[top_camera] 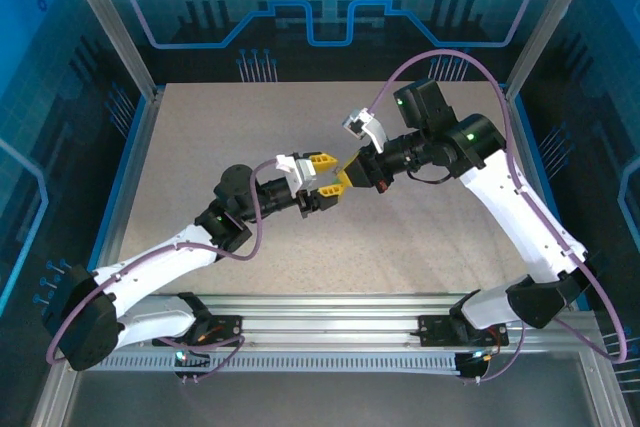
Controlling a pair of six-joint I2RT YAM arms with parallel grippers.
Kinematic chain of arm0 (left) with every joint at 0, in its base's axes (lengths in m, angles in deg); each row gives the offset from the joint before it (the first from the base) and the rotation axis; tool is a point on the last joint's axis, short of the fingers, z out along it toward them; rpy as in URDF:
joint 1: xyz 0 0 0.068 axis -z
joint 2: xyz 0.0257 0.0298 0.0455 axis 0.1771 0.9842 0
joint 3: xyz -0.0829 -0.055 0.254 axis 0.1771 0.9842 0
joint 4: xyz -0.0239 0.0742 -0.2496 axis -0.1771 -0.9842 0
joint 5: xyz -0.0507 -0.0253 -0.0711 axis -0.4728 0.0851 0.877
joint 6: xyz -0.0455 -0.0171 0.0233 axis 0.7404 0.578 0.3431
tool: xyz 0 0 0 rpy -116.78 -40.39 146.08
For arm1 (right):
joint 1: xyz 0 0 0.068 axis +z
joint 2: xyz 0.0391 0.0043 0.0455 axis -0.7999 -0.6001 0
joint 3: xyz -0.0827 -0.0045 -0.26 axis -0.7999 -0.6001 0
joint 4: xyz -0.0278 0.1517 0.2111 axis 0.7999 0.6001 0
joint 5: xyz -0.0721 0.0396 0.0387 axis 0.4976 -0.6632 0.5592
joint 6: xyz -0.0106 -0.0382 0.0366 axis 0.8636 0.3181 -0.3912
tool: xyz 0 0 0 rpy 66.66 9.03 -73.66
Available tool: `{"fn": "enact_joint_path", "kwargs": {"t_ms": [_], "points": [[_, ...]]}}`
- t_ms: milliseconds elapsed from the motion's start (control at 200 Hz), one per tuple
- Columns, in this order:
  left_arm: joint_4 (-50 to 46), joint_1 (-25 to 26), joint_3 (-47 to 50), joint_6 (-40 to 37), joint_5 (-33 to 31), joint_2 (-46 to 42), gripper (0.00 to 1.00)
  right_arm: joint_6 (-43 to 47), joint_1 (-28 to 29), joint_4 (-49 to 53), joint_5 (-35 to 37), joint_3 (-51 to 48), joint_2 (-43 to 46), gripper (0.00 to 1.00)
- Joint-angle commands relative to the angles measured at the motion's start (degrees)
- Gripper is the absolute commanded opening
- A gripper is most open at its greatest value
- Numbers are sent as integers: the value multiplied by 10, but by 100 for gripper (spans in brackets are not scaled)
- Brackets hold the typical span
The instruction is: Remove the keys from the keyring
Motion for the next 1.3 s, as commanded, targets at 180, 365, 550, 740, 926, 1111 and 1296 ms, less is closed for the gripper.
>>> {"fn": "enact_joint_path", "kwargs": {"t_ms": [180, 365, 550, 740, 926, 1111, 1296], "points": [[3, 4, -18, -14, 14, -11, 42, -11, 7, -12, -16, -3, 18, 0], [-2, 4, -19, -18, 20, -18, 38, -12, 7, -15, -16, -3, 17, 0], [1, 4, -21, -19, 22, -19, 41, -14, 7, -17, -17, -1, 15, 0], [8, 4, -25, -22, 21, -14, 46, -16, 7, -19, -21, -1, 14, 0], [23, 4, -27, -16, 22, -12, 43, -15, 7, -20, -22, -3, 14, 0], [30, 4, -29, -11, 23, -10, 48, -14, 7, -23, -23, -6, 14, 0], [33, 4, -31, -9, 34, -7, 39, -16, 6, -27, -26, -8, 17, 0]]}}
